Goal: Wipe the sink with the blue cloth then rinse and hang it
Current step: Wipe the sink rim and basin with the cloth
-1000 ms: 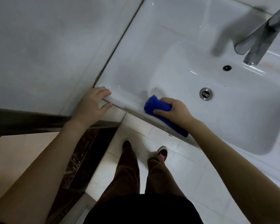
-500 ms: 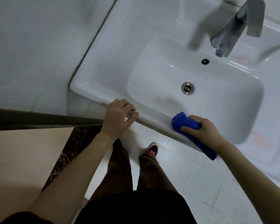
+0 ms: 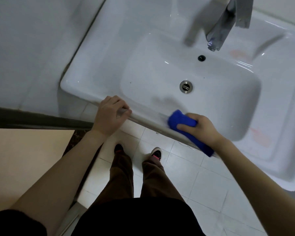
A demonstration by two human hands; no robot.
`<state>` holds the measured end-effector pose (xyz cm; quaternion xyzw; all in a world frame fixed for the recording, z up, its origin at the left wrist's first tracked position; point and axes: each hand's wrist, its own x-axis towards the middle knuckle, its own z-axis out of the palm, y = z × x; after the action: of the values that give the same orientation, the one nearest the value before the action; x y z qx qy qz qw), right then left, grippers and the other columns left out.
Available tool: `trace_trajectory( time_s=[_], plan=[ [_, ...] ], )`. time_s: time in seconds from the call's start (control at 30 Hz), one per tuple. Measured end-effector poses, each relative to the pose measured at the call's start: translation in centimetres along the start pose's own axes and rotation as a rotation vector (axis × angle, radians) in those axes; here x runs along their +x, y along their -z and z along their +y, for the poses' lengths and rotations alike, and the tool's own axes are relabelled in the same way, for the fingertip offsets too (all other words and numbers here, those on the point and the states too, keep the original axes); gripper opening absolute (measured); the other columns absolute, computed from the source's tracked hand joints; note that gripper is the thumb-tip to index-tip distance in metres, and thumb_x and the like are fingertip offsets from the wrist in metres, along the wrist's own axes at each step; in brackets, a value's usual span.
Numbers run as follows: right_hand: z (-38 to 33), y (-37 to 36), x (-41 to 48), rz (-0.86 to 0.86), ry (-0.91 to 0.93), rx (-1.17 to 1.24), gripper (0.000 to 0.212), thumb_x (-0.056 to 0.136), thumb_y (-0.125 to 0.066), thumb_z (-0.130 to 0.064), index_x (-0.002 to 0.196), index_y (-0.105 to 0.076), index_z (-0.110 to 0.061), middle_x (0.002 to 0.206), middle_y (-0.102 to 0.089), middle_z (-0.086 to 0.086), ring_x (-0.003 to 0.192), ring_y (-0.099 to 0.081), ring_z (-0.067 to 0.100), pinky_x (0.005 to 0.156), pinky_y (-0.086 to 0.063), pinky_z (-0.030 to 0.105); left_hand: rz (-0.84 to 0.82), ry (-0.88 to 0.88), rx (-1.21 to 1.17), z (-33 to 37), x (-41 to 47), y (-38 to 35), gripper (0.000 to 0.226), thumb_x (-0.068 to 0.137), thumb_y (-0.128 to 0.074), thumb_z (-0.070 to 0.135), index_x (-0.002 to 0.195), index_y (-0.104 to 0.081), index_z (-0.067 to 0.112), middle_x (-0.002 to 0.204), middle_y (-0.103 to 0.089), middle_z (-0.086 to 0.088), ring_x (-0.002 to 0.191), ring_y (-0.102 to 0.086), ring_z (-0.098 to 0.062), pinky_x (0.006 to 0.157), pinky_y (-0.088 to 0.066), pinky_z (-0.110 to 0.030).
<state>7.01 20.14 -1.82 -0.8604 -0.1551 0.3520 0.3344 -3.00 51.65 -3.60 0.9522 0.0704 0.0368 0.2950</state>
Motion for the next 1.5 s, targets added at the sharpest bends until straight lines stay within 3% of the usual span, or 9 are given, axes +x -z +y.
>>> trace_trajectory(
  time_s=[0.13,0.27,0.4,0.57,0.7,0.83,1.0,1.33,1.5],
  plan=[
    [3.1,2.1,-2.6,0.03,-0.044,-0.013,0.018,0.084,-0.071,-0.046,0.09,-0.065,-0.029,0.081,-0.068,-0.007,0.077,-0.062,0.014,0.071,-0.047,0.029,0.012,0.004,0.012,0.1,0.2,-0.2,0.017,0.085,-0.06,0.032,0.082,-0.064,0.015,0.088,-0.06,0.0,0.086,-0.046,-0.016,0.077,-0.032,-0.028],
    [-1.4,-1.6,1.7,0.064,0.035,0.009,0.026,0.082,-0.072,-0.049,0.085,-0.066,-0.024,0.076,-0.066,-0.002,0.073,-0.06,0.017,0.069,-0.048,0.033,0.034,0.007,0.016,0.1,0.0,-0.6,0.015,0.085,-0.061,0.029,0.081,-0.065,0.015,0.087,-0.06,0.0,0.085,-0.048,-0.019,0.076,-0.033,-0.029],
    [-5.4,-4.4,5.2,-0.007,0.087,0.03,0.028,0.082,-0.07,-0.051,0.087,-0.066,-0.024,0.079,-0.066,0.0,0.076,-0.061,0.019,0.072,-0.051,0.038,0.025,-0.003,0.022,-0.1,-0.2,-0.5,0.013,0.085,-0.063,0.026,0.083,-0.065,0.013,0.085,-0.059,-0.003,0.083,-0.047,-0.019,0.074,-0.032,-0.026],
    [-0.1,-0.5,-0.1,0.04,-0.041,0.047,0.024,0.082,-0.074,-0.046,0.092,-0.068,-0.025,0.085,-0.069,-0.005,0.078,-0.063,0.012,0.076,-0.053,0.035,0.039,-0.028,-0.025,-0.6,-0.1,-0.3,0.016,0.083,-0.061,0.029,0.078,-0.065,0.015,0.082,-0.058,-0.001,0.078,-0.048,-0.02,0.073,-0.036,-0.032],
    [3.0,2.4,-3.5,0.104,-0.113,0.046,0.042,0.069,-0.071,-0.063,0.091,-0.069,-0.028,0.084,-0.069,-0.012,0.079,-0.062,0.007,0.075,-0.051,0.029,0.053,-0.037,-0.045,-0.6,0.2,-0.5,0.013,0.081,-0.063,0.027,0.076,-0.065,0.016,0.081,-0.058,-0.001,0.077,-0.047,-0.021,0.073,-0.034,-0.031],
    [-0.4,-0.7,0.7,0.082,-0.043,0.061,0.024,0.078,-0.079,-0.041,0.09,-0.069,-0.022,0.085,-0.069,-0.005,0.08,-0.061,0.012,0.082,-0.052,0.036,0.041,-0.019,-0.052,-0.5,0.1,-0.6,0.013,0.081,-0.063,0.029,0.076,-0.064,0.017,0.082,-0.058,0.0,0.079,-0.047,-0.02,0.073,-0.036,-0.033],
    [-5.8,-4.7,5.5,0.026,0.047,0.069,0.03,0.082,-0.074,-0.045,0.102,-0.07,-0.023,0.096,-0.07,-0.004,0.089,-0.063,0.016,0.084,-0.051,0.034,-0.004,-0.033,-0.027,-0.8,0.1,-0.3,0.016,0.085,-0.063,0.03,0.082,-0.064,0.015,0.085,-0.058,-0.001,0.082,-0.049,-0.019,0.075,-0.039,-0.034],
    [2.0,0.5,-1.1,0.078,-0.047,0.069,0.019,0.081,-0.074,-0.047,0.091,-0.068,-0.032,0.086,-0.069,-0.01,0.082,-0.063,0.013,0.08,-0.053,0.035,0.005,-0.003,0.016,-0.1,0.5,0.2,0.024,0.082,-0.059,0.035,0.085,-0.069,0.013,0.088,-0.06,-0.004,0.085,-0.052,-0.024,0.076,-0.043,-0.037],
    [2.3,0.5,-0.7,0.071,-0.005,0.055,0.024,0.081,-0.072,-0.051,0.094,-0.069,-0.031,0.089,-0.069,-0.01,0.083,-0.063,0.012,0.079,-0.053,0.034,0.0,-0.087,-0.009,6.7,1.5,-2.1,0.027,0.086,-0.057,0.032,0.096,-0.069,0.011,0.094,-0.065,-0.007,0.088,-0.058,-0.027,0.081,-0.047,-0.038]
  ],
)
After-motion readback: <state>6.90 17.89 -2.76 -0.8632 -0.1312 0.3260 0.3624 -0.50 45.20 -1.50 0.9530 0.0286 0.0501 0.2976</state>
